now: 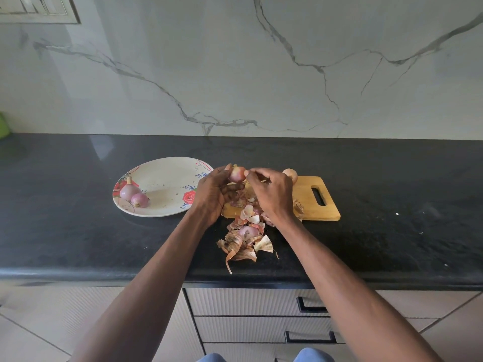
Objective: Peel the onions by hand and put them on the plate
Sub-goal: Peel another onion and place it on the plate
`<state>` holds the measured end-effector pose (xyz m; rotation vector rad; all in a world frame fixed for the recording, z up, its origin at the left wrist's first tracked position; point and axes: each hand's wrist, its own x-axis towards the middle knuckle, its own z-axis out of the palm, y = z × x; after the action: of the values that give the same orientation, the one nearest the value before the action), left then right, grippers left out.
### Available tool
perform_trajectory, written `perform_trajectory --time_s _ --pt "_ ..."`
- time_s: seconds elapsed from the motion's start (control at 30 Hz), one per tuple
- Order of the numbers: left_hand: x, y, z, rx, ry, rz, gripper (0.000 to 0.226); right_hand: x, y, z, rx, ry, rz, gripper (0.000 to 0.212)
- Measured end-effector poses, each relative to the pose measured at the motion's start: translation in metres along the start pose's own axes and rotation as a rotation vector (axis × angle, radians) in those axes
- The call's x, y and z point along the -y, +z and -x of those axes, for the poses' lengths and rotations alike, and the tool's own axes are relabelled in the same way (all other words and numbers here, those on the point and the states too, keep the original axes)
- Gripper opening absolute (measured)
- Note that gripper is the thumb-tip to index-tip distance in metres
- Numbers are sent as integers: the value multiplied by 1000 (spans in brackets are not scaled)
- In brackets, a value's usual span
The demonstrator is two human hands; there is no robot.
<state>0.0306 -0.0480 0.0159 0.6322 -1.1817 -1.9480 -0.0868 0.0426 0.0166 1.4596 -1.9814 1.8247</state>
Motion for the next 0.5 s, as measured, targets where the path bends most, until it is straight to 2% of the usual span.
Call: perform_trajectory --time_s 0.2,0.3,0.4,0.5 --pt "2 0 0 15 30 82 25 0 1 -4 56 117 -46 29" --pt "1 0 1 25 28 116 25 -1 1 -3 45 97 -46 23" --pt "1 0 2 40 22 119 37 -3 0 -4 6 66 -49 16" --pt "0 1 3 46 19 106 34 -3 -1 -5 58 14 -45 29"
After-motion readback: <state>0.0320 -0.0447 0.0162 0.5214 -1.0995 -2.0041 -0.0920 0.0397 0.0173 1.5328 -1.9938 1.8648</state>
